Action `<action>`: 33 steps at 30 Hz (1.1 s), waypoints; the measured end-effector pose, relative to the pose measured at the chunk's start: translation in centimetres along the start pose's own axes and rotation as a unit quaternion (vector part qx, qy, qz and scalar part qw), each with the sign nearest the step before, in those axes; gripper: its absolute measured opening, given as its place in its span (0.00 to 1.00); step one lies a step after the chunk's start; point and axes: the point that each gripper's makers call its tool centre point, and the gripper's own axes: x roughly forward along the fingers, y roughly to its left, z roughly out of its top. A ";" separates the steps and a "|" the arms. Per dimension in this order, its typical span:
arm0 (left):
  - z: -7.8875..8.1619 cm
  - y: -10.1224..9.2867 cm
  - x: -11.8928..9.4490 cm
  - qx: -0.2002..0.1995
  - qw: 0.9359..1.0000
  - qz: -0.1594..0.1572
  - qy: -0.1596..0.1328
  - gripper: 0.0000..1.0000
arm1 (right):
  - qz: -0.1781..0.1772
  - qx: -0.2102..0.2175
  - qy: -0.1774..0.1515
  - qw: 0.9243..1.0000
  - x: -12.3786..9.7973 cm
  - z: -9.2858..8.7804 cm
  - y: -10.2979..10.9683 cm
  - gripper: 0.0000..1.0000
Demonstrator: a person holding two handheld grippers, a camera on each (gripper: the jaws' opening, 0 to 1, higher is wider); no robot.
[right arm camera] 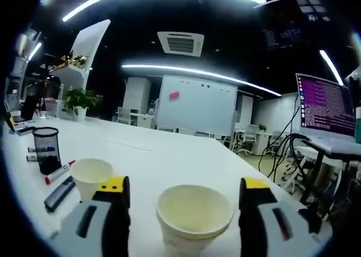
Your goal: Place the scattered laser pointers and whiteboard markers into the pen holder and stack the scattered paper cups together
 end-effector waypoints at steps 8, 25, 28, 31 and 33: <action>0.0 -0.1 0.0 0.002 1.000 -0.001 -0.003 0.54 | 0.005 0.021 -0.016 1.000 -0.2 0.5 0.1 0.84; 0.1 -0.3 -0.3 0.003 1.000 -0.001 -0.006 0.54 | 0.029 0.031 -0.019 0.999 0.0 1.0 1.2 0.91; 0.1 -0.3 -0.3 0.004 1.000 -0.001 -0.006 0.54 | 0.033 0.033 -0.021 0.999 0.0 1.2 1.5 0.91; 0.1 -0.2 -0.3 0.004 1.000 0.000 -0.007 0.54 | 0.045 0.037 -0.020 0.998 0.0 1.3 2.0 0.91; 0.2 -0.2 -0.2 0.005 1.000 0.000 -0.008 0.54 | 0.049 0.037 -0.019 0.998 0.0 1.3 2.3 0.92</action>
